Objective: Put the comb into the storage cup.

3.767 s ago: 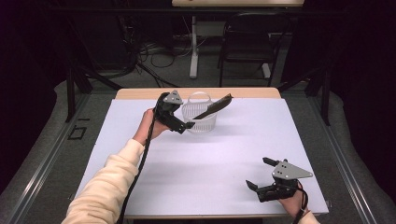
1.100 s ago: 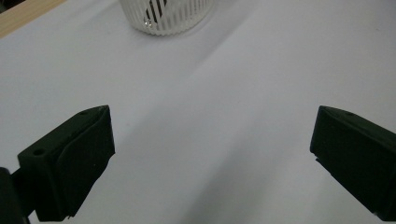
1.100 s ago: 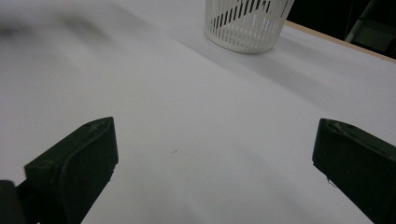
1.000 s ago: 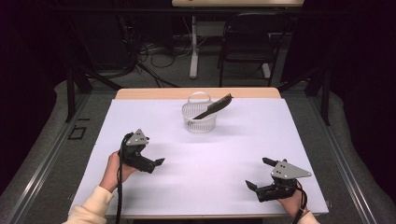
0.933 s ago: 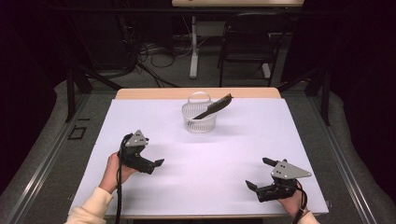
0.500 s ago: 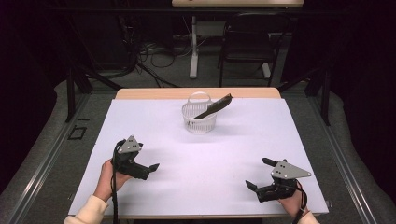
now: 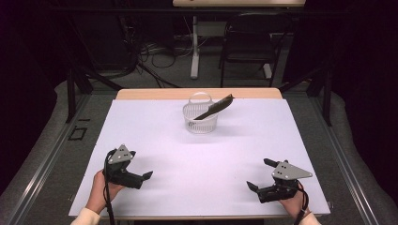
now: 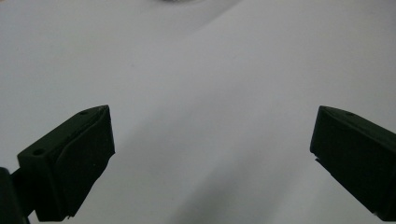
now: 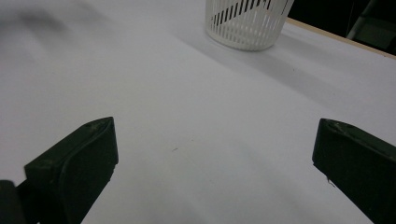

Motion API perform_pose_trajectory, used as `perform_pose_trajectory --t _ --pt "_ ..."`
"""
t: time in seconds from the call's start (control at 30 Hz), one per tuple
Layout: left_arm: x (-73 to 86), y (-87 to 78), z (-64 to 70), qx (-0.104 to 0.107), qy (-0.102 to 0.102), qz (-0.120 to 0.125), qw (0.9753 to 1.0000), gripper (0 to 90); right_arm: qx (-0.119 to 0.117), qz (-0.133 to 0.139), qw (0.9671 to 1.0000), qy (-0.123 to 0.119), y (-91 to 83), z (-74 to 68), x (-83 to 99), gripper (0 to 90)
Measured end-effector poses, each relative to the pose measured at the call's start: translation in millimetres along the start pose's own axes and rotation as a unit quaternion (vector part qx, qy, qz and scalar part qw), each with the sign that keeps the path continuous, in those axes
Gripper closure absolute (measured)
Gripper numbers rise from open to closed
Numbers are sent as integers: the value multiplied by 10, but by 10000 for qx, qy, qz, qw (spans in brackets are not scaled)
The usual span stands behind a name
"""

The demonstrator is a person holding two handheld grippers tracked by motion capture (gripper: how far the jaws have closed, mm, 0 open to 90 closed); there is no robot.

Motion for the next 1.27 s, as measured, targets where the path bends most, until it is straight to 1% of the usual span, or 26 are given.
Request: perform_pose_trajectory --t 0.1,0.2,0.3,0.33,0.4,0.53,0.67,0.9,0.93,0.97,1.0,1.03,1.17,1.27 --pt "68 0 -3 -29 -63 -1 10000 0 -6 -8 10000 1 2 -1 1 0" --pt "129 -3 5 -35 -164 82 9998 0 -10 -10 10000 -7 3 -2 1 0" --pt "167 -25 5 -112 -120 164 9997 0 -5 -2 10000 -16 0 -5 -1 0" --pt "174 -37 3 -128 -180 220 9995 0 -7 -5 10000 -12 0 -4 0 0" --pt "185 -62 -2 -159 -220 300 9992 0 -7 -12 10000 -14 1 -3 1 0" --pt "216 -87 -7 -162 -217 330 9991 0 -14 -24 10000 -7 5 -5 2 0" --pt "237 -97 3 -165 -242 430 9986 0 -17 -25 10000 1 5 -6 3 0" --pt "318 -99 47 -109 -364 501 9980 0 -27 -23 10000 4 7 -10 1 0" --pt "330 -91 58 -95 -368 494 9981 0 -32 -21 10000 8 7 -11 0 0" --pt "340 -84 67 -82 -326 467 9983 0 -36 -7 10000 0 9 -12 0 0" --pt "345 -79 68 -113 -274 436 9986 0 -39 -8 10000 0 10 -12 0 0" --pt "344 -77 70 -107 -262 451 9986 0 -42 -11 10000 -2 11 -13 1 0" --pt "338 -74 48 -71 -305 481 9984 0 -47 8 10000 -10 2 -13 -5 0" --pt "330 -68 30 -79 -270 451 9986 0 -71 37 10000 26 3 -14 -12 0"
Point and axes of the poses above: each handheld gripper's, and its own axes: y roughly forward along the jaws, x roughly out of its underside, z roughly to its right, the point moved 5 cm from there along y, roughly forward along the jaws, and after that the axes turned 13 degrees about -y, right-handed, at the moved point
